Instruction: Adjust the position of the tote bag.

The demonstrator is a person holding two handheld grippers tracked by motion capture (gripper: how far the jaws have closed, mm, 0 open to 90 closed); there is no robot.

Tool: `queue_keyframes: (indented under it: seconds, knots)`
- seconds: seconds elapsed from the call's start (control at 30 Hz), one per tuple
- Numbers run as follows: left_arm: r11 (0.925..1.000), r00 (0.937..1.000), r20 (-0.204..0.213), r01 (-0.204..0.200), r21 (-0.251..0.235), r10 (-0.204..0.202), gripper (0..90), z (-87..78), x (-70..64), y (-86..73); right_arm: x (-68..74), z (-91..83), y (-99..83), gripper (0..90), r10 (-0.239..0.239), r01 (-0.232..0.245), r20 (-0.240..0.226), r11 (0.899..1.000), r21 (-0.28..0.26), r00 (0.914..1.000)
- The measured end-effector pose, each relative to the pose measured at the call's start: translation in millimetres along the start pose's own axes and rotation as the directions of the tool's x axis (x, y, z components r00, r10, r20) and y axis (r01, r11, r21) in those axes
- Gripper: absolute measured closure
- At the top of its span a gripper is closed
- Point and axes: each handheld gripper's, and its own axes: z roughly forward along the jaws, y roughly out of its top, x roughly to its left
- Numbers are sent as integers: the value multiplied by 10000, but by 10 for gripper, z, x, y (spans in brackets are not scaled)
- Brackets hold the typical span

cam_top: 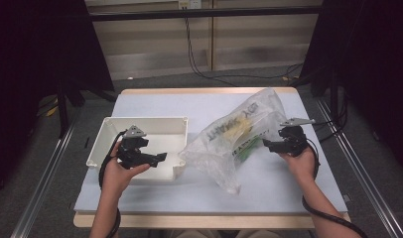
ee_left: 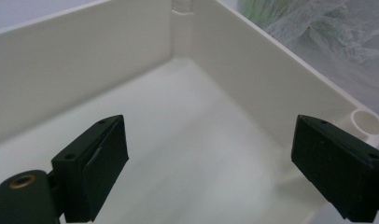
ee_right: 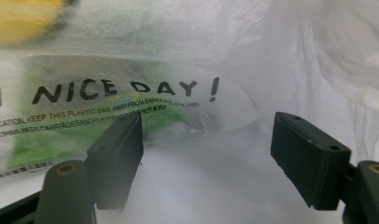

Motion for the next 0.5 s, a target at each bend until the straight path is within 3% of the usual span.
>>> queue_keyframes:
  seconds: [0.33, 0.5]
  knots:
    - [10000, 10000, 94, 30, -15, -30, 108, 23, 8, -2, -75, 128, 95, 160, -22, 20, 165, 9999, 158, 9999]
    - [10000, 10000, 9, -94, 25, 94, 109, 5, -2, 19, -107, 181, 154, 128, -442, 437, 272, 9989, 194, 9987]
